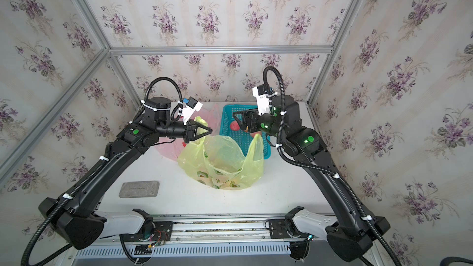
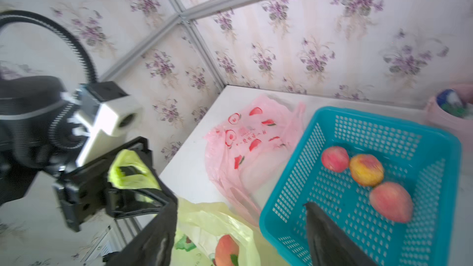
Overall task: Place the peach into a plastic bag & tie a knot
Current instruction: Adjust the plastic bag at the center of the board.
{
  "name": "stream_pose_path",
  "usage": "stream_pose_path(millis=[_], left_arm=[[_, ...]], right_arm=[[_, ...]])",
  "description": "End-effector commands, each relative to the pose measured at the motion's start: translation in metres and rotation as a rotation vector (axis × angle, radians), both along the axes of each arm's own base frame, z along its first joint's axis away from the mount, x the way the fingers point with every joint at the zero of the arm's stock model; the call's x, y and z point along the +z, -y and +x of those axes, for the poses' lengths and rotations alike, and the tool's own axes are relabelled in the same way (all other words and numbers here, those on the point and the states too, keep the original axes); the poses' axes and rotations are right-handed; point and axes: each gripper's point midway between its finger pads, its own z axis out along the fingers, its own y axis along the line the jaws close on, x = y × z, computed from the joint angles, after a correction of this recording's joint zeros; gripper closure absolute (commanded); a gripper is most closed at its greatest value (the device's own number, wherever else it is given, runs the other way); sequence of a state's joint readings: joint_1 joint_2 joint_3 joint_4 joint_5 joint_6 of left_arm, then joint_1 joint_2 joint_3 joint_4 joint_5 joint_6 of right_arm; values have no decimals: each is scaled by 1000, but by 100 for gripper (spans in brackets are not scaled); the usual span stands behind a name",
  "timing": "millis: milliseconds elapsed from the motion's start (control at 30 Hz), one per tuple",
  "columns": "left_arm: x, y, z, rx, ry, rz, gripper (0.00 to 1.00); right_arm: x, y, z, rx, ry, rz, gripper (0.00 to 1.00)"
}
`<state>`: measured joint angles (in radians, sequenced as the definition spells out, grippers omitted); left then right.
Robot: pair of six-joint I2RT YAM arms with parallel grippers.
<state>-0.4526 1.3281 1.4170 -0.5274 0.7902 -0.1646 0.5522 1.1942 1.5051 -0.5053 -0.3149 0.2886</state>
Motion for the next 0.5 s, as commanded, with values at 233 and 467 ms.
stream_pose_path(millis=[233, 467], left_arm=[[10, 3, -4, -42, 46, -28, 93], [12, 4, -3, -42, 38, -32, 92]], right_arm=[[19, -85, -47, 469, 70, 60, 37], [8, -107, -40, 495, 42, 27, 44]])
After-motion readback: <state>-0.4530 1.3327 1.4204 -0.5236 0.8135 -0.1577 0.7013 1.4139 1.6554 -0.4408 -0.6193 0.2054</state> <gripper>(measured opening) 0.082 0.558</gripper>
